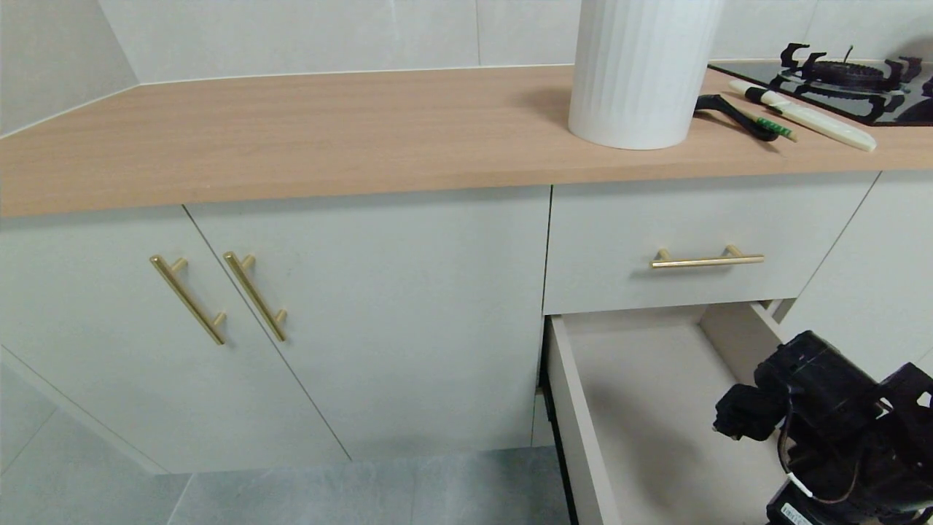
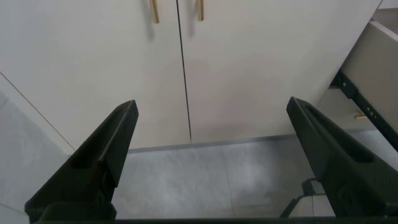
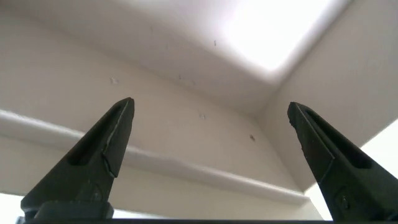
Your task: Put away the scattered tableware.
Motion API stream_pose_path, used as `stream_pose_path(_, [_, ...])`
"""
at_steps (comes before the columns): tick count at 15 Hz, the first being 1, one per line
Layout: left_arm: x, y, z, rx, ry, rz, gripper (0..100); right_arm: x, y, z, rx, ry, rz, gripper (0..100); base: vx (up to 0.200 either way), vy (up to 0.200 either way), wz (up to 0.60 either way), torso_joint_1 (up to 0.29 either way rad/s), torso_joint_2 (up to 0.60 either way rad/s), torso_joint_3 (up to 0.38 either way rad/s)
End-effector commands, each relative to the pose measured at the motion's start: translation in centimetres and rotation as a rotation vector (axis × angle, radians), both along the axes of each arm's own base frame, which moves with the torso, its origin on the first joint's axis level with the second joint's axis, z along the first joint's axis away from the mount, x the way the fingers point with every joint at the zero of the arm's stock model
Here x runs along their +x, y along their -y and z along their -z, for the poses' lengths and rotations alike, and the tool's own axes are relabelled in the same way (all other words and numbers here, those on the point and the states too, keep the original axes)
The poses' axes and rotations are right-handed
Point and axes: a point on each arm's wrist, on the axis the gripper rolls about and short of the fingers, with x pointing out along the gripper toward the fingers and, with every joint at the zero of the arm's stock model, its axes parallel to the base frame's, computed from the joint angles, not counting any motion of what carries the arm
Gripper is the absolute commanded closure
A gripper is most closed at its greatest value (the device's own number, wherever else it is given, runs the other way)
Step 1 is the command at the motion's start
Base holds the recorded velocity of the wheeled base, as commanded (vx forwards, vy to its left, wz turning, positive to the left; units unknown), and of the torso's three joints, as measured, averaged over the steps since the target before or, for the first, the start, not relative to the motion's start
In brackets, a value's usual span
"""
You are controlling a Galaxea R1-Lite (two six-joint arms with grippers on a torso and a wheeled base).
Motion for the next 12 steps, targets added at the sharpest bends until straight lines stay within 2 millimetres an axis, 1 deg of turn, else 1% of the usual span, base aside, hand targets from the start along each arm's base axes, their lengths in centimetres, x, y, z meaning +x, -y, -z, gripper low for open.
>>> stream_pose_path(1, [0.0,0.0,0.0,0.000,0.000,-0.001,0,0.0,-0.1,-0.1,0.004,0.008,-0.003,0,0.000,0.000,0.00,0.000,0.00,0.000])
stream_pose_path(2, [0.0,0.0,0.0,0.000,-0.002,-0.001,0,0.1,-0.2,-0.2,0.007,0.019,0.000,0,0.000,0.000,0.00,0.000,0.00,0.000])
stream_pose_path(3, [0.0,0.0,0.0,0.000,0.000,0.001,0,0.6,-0.3,-1.0,0.027,0.082,0.026,0,0.000,0.000,0.00,0.000,0.00,0.000])
stream_pose_path(4, [0.0,0.0,0.0,0.000,-0.002,0.001,0,0.7,-0.4,-2.0,0.070,0.145,0.071,0,0.000,0.000,0.00,0.000,0.00,0.000])
stream_pose_path(7, [0.0,0.0,0.0,0.000,-0.002,-0.001,0,1.0,-0.6,-6.6,0.268,0.357,0.208,0,0.000,0.000,0.00,0.000,0.00,0.000])
stream_pose_path(8, [0.0,0.0,0.0,0.000,-0.002,-0.001,0,0.6,-0.2,-7.4,0.301,0.391,0.232,0,0.000,0.000,0.00,0.000,0.00,0.000])
stream_pose_path(10, [0.0,0.0,0.0,0.000,-0.002,-0.001,0,0.6,1.0,-8.7,0.333,0.476,0.263,0,0.000,0.000,0.00,0.000,0.00,0.000])
stream_pose_path(12, [0.0,0.0,0.0,0.000,0.000,-0.001,0,0.7,1.5,-9.4,0.357,0.535,0.276,0,0.000,0.000,0.00,0.000,0.00,0.000])
